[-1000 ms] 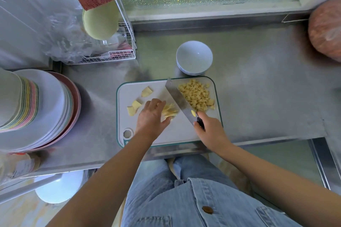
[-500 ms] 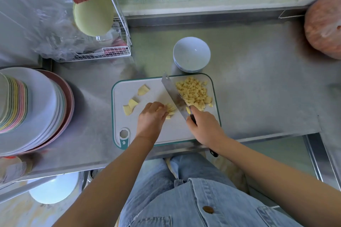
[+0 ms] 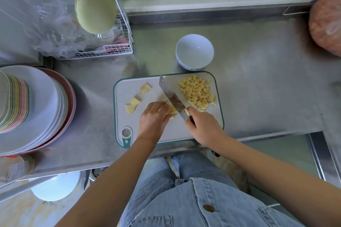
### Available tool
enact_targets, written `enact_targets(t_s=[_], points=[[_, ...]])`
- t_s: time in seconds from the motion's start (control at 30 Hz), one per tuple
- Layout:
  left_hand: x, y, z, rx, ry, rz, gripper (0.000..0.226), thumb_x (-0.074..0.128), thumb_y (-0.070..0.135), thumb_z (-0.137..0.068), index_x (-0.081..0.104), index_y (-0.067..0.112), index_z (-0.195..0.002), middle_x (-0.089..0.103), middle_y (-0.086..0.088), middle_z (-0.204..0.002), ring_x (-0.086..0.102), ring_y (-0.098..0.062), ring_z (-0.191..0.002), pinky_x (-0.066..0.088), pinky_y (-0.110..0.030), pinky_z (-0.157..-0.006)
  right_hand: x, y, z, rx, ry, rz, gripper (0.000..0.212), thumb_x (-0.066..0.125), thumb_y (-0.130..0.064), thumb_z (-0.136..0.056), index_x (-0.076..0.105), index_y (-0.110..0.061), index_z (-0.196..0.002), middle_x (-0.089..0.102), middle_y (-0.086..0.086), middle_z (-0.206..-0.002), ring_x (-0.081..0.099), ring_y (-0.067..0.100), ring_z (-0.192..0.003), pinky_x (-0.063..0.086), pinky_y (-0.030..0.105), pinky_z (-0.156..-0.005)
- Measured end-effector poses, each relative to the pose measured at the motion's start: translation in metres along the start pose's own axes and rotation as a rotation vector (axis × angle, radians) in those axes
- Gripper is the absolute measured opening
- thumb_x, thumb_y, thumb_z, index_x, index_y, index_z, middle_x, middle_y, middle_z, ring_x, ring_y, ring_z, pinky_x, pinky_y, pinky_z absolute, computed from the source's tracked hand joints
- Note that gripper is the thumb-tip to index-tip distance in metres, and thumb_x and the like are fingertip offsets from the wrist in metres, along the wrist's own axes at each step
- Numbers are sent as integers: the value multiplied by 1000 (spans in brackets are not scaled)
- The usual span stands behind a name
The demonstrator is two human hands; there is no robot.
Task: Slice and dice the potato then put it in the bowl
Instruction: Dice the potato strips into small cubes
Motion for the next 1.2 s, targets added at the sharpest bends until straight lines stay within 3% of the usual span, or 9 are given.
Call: enact_targets(t_s=[0.1,0.2,0.47,0.67,0.87,1.2], points=[[3,0,-3,-19,-39,44,21,84,5,-67,75,9,-85,69,-11,-100,66,-31,-81,58,-36,-62,1,0,1,-8,-10,20,6,40,-19,-96,39,-14,-94,41,1,-58,47,27,-57,33,34,-53],[4,-2,-2,-52,-45,69,20,83,6,-69,76,9,-87,66,-17,-112,65,-36,-90,57,-39,-72,1,2,0,-6,-2,20,7,41,-18,-96,40,-13,-92,41,2,-57,46,28,-56,33,36,-54],[-1,-2,-8,-4,-80,105,23,84,3,-67,75,8,-88,72,-7,-94,65,-30,-84,57,-36,-73,0,4,-2,-4,7,8,10,42,-18,-95,37,-15,-87,39,0,-55,40,22,-51,25,32,-48],[-2,-4,-4,-70,-154,-55,68,88,35,-60,64,3,-114,63,-15,-108,61,-34,-94,53,-40,-81,-1,4,-1,-8,16,-12,12,42,-17,-96,34,-19,-87,38,-3,-53,36,14,-47,23,29,-45],[5,-1,-8,-82,-145,-41,46,88,26,-63,71,7,-101,62,-13,-93,59,-32,-81,54,-39,-70,-1,4,0,-11,7,-6,11,42,-18,-96,34,-19,-89,38,-3,-55,37,15,-48,23,29,-45],[5,3,0,22,-56,-144,45,88,22,-64,72,2,-100,66,-16,-93,63,-34,-79,55,-37,-68,0,4,0,-13,2,21,9,40,-18,-96,45,-11,-100,40,-1,-56,47,28,-57,30,33,-51]])
Point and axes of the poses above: each hand's wrist, its own z-axis away from the middle knuckle, its own x-axis out of the palm, y = z × x, the point moved 4 cm from there along -z, towards the middle knuckle
